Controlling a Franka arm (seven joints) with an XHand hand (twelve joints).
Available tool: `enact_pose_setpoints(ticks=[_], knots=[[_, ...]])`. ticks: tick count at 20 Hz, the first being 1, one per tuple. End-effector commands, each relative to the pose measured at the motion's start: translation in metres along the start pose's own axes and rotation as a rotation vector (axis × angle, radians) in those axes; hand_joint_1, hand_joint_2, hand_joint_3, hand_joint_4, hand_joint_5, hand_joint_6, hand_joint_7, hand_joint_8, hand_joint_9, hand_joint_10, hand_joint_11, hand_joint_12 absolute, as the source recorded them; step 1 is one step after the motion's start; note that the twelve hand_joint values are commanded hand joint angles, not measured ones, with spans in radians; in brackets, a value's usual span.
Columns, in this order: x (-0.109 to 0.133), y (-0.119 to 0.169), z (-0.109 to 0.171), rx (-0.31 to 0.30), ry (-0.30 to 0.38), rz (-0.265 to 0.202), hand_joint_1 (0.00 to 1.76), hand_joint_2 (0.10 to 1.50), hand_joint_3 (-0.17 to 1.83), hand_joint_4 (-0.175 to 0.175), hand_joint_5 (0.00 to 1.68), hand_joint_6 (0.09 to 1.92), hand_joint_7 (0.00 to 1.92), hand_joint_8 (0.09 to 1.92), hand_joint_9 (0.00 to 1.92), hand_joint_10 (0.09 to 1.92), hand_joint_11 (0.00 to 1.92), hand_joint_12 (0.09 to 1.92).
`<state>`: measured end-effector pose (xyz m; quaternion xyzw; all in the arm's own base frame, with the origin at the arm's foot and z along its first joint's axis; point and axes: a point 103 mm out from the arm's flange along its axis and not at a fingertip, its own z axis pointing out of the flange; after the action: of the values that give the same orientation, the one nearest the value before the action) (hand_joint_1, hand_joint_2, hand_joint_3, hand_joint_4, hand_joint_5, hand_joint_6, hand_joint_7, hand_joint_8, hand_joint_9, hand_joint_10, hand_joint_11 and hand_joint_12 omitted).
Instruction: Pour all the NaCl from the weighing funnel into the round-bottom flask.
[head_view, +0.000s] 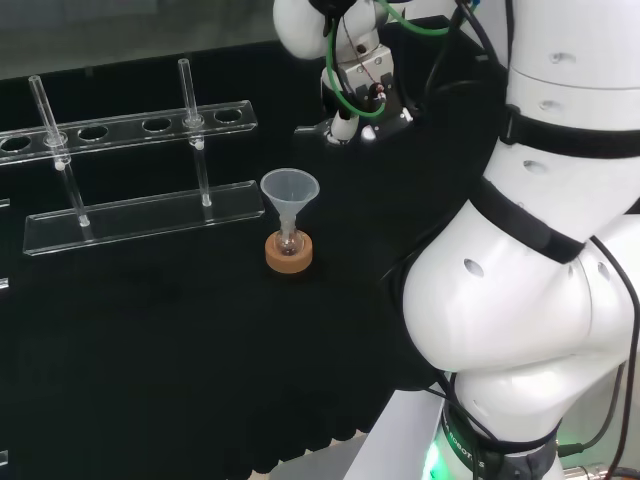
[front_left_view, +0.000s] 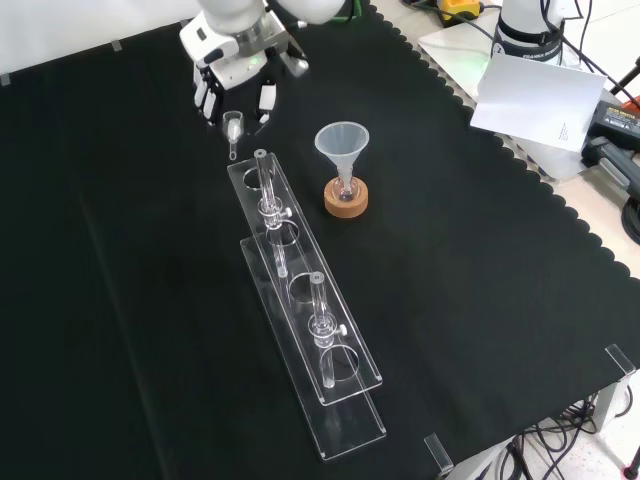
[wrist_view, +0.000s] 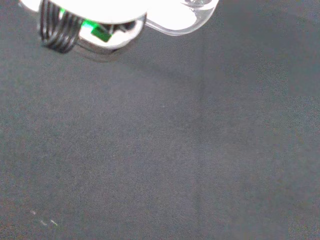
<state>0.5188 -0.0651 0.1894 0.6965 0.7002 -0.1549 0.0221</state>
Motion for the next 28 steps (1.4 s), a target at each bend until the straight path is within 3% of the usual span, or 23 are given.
enact_pose_setpoints(ticks=[1,13,28], knots=[[-0.007,-0.037,-0.023,-0.010,0.032,0.051,1.14,0.67,0.57,0.175,1.35,0.49,0.94,0.60,1.32,0.13,1.17,0.81],[-0.009,-0.095,-0.059,-0.036,0.061,0.098,1.14,0.67,0.57,0.175,1.35,0.49,0.93,0.59,1.32,0.12,1.16,0.81],[0.031,-0.164,-0.061,0.014,-0.002,0.080,1.14,0.67,0.58,0.175,1.36,0.48,0.92,0.59,1.32,0.11,1.15,0.82]])
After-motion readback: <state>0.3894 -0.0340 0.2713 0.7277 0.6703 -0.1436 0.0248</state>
